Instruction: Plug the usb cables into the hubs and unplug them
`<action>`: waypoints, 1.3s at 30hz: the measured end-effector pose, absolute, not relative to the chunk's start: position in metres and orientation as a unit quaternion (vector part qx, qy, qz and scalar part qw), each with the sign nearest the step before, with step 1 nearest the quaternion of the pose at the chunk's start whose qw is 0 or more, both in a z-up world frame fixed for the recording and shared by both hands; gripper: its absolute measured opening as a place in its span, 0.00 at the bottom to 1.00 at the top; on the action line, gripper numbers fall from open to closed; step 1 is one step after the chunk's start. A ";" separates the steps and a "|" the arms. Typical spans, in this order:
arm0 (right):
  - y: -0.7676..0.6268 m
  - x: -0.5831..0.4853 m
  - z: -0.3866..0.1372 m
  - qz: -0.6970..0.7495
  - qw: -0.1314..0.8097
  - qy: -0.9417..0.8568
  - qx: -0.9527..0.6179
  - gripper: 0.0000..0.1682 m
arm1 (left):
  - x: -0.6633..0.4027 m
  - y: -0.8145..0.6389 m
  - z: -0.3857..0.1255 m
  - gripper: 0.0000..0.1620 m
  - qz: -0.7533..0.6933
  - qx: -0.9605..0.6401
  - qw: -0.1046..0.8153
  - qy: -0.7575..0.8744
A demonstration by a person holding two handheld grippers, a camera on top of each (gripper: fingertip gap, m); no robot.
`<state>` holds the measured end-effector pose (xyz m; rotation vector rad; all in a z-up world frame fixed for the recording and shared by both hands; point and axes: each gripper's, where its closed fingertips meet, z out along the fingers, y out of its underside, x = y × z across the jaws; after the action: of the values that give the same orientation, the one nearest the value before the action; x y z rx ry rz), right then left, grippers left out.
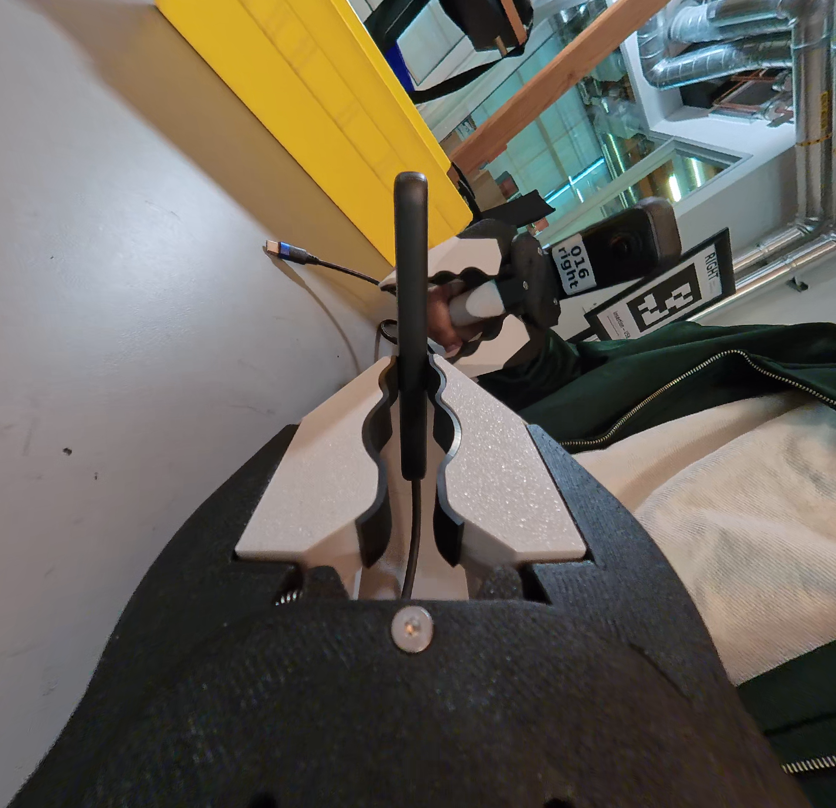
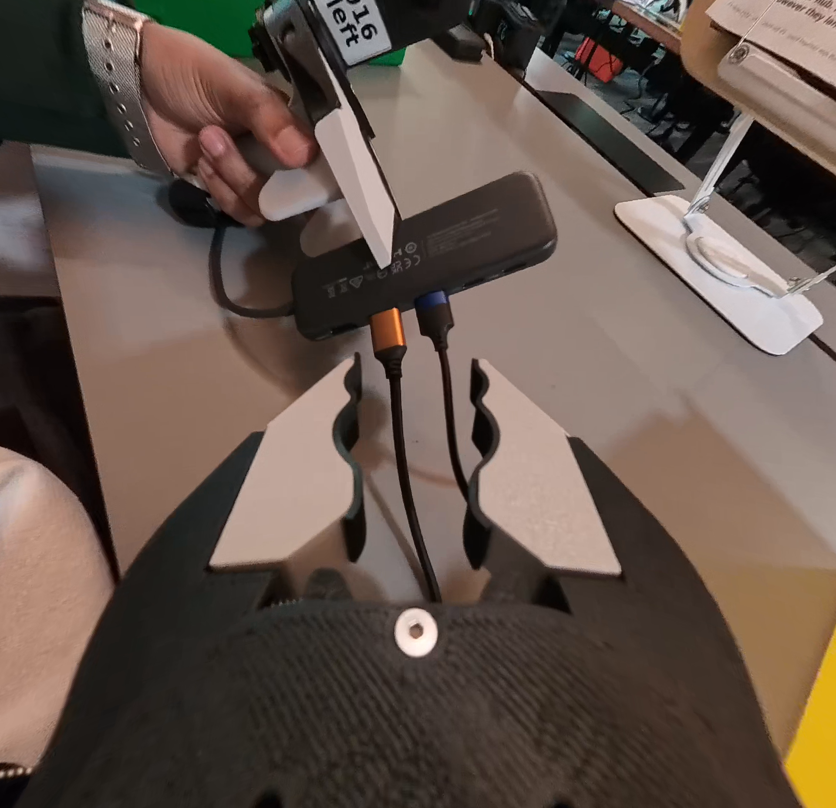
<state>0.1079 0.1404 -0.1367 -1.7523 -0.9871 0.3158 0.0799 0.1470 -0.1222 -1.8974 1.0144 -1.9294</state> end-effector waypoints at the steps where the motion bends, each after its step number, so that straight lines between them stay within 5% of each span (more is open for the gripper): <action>1: 0.140 0.107 -0.135 0.147 0.525 -0.403 -0.735 0.31 | 0.080 0.146 -0.122 0.06 -0.663 -0.650 0.126 0.350; 13: 0.133 0.104 -0.094 0.401 0.506 -0.263 -0.717 0.29 | 0.100 0.114 -0.110 0.05 -0.665 -0.611 0.141 0.407; 16: 0.130 0.103 -0.095 0.433 0.479 -0.255 -0.720 0.13 | 0.103 0.108 -0.109 0.06 -0.663 -0.603 0.143 0.419; 20: 0.129 0.108 -0.081 0.500 0.468 -0.211 -0.698 0.07 | 0.101 0.118 -0.094 0.11 -0.690 -0.584 0.178 0.388; 28: 0.127 0.175 0.019 0.450 0.642 -0.172 -0.597 0.06 | 0.045 0.170 -0.019 0.18 -0.765 -0.461 0.375 0.247; 34: 0.100 0.319 0.132 0.288 0.828 -0.033 -0.480 0.06 | 0.037 0.185 -0.023 0.16 -0.783 -0.462 0.361 0.207; 39: 0.061 0.394 0.167 0.171 0.886 0.022 -0.430 0.06 | 0.054 0.177 -0.035 0.15 -0.767 -0.485 0.343 0.242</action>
<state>0.3938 0.0609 0.1669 -0.8952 0.0462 0.3563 0.0538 0.1765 -0.0350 -1.2605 0.6299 -1.9934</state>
